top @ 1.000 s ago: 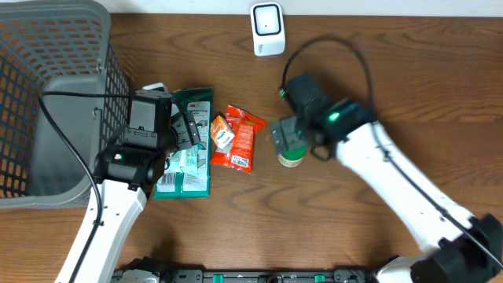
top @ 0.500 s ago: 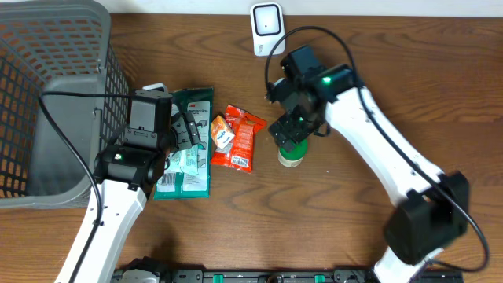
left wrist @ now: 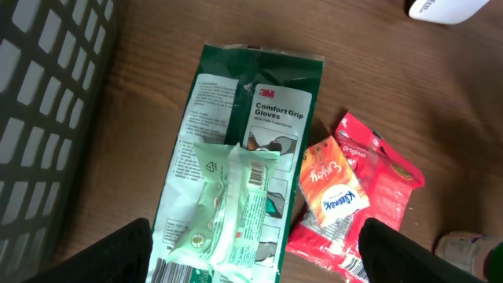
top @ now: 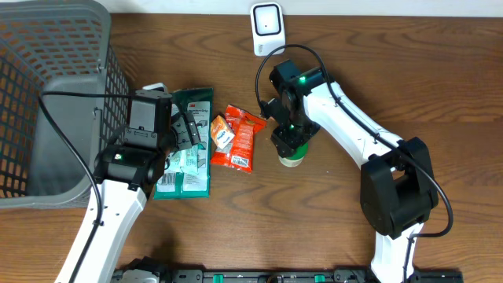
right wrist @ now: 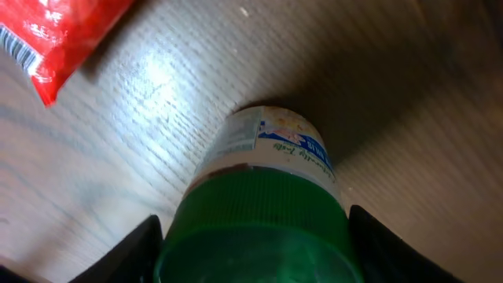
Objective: Scan the item barcode
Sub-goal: 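Carry the jar with the right gripper to the white scanner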
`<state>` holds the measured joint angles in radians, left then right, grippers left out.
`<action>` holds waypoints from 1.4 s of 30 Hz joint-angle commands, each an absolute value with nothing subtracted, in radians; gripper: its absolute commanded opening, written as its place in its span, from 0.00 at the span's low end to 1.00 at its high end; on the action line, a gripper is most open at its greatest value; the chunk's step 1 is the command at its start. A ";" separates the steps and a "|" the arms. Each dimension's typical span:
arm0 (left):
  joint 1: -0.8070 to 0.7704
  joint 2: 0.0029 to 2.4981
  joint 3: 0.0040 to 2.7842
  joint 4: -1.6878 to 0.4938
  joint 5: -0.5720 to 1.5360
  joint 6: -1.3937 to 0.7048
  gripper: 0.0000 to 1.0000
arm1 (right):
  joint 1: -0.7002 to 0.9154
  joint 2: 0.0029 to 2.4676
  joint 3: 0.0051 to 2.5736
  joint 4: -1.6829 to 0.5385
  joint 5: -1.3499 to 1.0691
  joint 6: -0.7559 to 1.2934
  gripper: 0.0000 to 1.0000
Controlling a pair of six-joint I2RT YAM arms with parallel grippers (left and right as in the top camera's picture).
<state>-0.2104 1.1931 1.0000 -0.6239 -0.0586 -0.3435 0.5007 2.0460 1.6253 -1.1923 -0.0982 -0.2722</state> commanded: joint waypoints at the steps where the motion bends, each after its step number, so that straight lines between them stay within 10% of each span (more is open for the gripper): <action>1: -0.207 1.190 1.019 -0.624 -0.061 -0.345 0.84 | 0.505 2.052 1.623 -1.172 -0.095 -0.176 0.47; 10: -0.207 1.190 1.019 -0.624 -0.061 -0.345 0.84 | 0.494 2.051 1.625 -1.126 -0.095 0.336 0.52; 19: -0.207 1.190 1.019 -0.624 -0.061 -0.345 0.84 | 0.462 2.051 1.763 -1.243 -0.102 0.192 0.72; 20: -0.207 1.190 1.019 -0.624 -0.061 -0.345 0.84 | 0.458 2.051 1.787 -1.261 -0.103 0.193 0.75; 21: -0.207 1.190 1.019 -0.624 -0.061 -0.345 0.84 | 0.455 2.051 1.811 -1.284 -0.102 0.192 0.99; 42: -0.207 1.190 1.019 -0.624 -0.061 -0.345 0.84 | 0.531 2.053 1.621 -1.177 -0.020 -0.024 0.81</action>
